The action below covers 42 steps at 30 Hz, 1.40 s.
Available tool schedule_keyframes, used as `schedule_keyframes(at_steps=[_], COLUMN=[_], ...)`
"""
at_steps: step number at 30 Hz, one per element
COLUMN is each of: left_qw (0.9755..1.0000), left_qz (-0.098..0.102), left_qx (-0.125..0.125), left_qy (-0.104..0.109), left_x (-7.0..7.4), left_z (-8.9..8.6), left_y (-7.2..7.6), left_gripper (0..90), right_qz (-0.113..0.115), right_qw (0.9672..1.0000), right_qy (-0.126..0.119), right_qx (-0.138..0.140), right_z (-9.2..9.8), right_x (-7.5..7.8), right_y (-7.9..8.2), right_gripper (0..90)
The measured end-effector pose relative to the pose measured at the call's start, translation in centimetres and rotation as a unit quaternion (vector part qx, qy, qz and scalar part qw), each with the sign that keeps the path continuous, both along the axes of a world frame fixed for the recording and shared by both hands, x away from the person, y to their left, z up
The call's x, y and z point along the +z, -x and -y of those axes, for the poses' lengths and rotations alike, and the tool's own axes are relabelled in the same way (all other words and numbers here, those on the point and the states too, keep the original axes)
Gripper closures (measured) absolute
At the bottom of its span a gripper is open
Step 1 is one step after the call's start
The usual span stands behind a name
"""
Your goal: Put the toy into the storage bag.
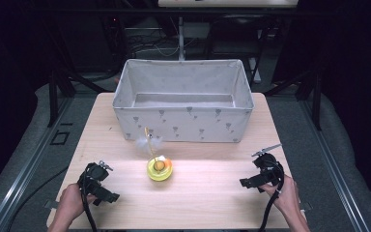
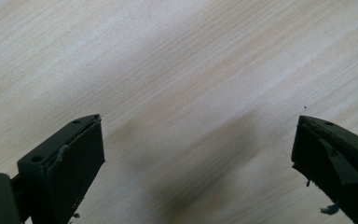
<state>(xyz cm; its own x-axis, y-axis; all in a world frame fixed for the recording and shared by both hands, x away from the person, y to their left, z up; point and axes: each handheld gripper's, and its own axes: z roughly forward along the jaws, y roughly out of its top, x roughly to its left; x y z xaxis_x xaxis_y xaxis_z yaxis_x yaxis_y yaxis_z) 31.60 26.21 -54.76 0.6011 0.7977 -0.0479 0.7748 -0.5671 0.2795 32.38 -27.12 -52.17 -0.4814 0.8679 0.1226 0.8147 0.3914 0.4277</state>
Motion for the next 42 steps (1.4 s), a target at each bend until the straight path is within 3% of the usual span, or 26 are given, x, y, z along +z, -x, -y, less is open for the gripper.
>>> schedule_keyframes(at_steps=[14,25,30,42], left_qw=[0.9998,0.9998,0.999,0.9965], left_qz=[-0.004,0.013,0.03,0.029], left_qx=[-0.004,-0.008,-0.011,-0.048], left_qy=[-0.018,0.015,0.032,0.062], left_x=[1.2,4.1,5.7,8.8], left_z=[0.4,1.3,2.1,4.4], left_y=[0.6,0.8,0.7,-0.6], left_gripper=[4.6,1.4,1.8,2.3], right_qz=[0.004,0.01,0.012,0.001], right_qw=[0.9999,1.0,0.9999,1.0], right_qy=[0.008,-0.001,0.0,0.002], right_qx=[0.009,0.002,0.008,0.009], right_z=[-0.3,-0.1,-0.1,-0.3], right_x=[0.1,0.2,0.2,0.0], right_y=[0.0,-0.1,-0.2,-0.5], right_gripper=[1.6,1.5,1.6,1.7])
